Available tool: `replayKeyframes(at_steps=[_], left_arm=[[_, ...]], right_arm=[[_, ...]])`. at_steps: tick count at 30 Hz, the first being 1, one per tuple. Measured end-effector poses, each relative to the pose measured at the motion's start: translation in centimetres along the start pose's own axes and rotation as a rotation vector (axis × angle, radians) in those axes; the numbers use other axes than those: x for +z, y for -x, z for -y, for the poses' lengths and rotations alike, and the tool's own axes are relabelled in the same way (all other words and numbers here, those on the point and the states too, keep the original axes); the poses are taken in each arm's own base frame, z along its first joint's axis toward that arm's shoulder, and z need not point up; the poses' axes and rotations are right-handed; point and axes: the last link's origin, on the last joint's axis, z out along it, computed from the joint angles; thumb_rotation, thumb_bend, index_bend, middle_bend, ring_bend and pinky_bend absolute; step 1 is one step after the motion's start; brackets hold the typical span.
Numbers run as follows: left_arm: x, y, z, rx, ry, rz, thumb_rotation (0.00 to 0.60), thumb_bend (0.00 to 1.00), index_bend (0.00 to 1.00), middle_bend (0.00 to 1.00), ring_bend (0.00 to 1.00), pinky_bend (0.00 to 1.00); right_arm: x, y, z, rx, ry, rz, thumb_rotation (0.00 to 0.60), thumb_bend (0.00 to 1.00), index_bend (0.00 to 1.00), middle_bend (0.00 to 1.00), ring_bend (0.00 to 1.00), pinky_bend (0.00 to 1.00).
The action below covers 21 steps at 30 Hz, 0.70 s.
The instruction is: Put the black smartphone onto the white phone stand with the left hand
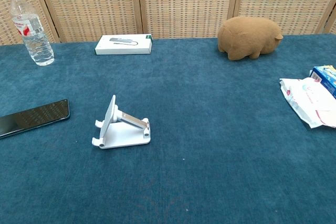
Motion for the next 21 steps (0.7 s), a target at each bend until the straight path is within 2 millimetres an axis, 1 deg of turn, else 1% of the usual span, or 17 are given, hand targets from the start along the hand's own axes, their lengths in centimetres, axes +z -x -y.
replayKeyframes(at_steps=[6, 7, 9, 10, 11, 13, 14, 16, 21], left_arm=[[0.0, 0.0, 0.0, -0.002, -0.001, 0.008, 0.6, 0.0, 0.0, 0.0, 0.0, 0.0], [0.1, 0.1, 0.0, -0.004, 0.001, 0.012, 0.6, 0.02, 0.0, 0.0, 0.0, 0.0], [0.2, 0.1, -0.1, -0.016, 0.008, 0.027, 0.6, 0.19, 0.0, 0.0, 0.0, 0.0], [0.3, 0.2, -0.2, -0.028, 0.013, 0.041, 0.6, 0.39, 0.0, 0.0, 0.0, 0.0], [0.5, 0.3, -0.2, -0.039, 0.017, 0.054, 0.6, 0.61, 0.0, 0.0, 0.0, 0.0], [1.0, 0.6, -0.3, -0.068, 0.027, 0.085, 0.6, 0.89, 0.0, 0.0, 0.0, 0.0], [1.5, 0.9, -0.4, -0.093, 0.032, 0.109, 0.6, 0.98, 0.0, 0.0, 0.0, 0.0], [2.6, 1.3, -0.5, -0.124, 0.038, 0.15, 0.6, 1.0, 0.0, 0.0, 0.0, 0.0], [6.5, 3.0, -1.0, -0.184, 0.053, 0.281, 0.6, 1.0, 0.0, 0.0, 0.0, 0.0]], right_arm=[[0.0, 0.0, -0.1, 0.002, 0.003, 0.001, 0.6, 0.0, 0.1, 0.0, 0.0, 0.0], [0.0, 0.0, -0.1, 0.004, 0.003, 0.002, 0.6, 0.0, 0.1, 0.0, 0.0, 0.0], [0.0, -0.1, -0.1, 0.008, 0.003, 0.002, 0.6, 0.0, 0.1, 0.0, 0.0, 0.0], [0.0, -0.1, -0.1, 0.01, 0.003, 0.002, 0.6, 0.0, 0.1, 0.0, 0.0, 0.0], [0.0, -0.1, -0.1, 0.012, 0.003, 0.002, 0.6, 0.0, 0.1, 0.0, 0.0, 0.0], [0.0, -0.1, -0.1, 0.014, 0.003, 0.004, 0.6, 0.0, 0.1, 0.0, 0.0, 0.0], [0.1, -0.1, -0.1, 0.016, 0.002, 0.006, 0.6, 0.0, 0.1, 0.0, 0.0, 0.0], [0.1, -0.1, -0.1, 0.019, 0.002, 0.009, 0.6, 0.0, 0.1, 0.0, 0.0, 0.0], [0.4, -0.1, -0.3, 0.032, 0.007, 0.019, 0.6, 0.0, 0.1, 0.0, 0.0, 0.0]])
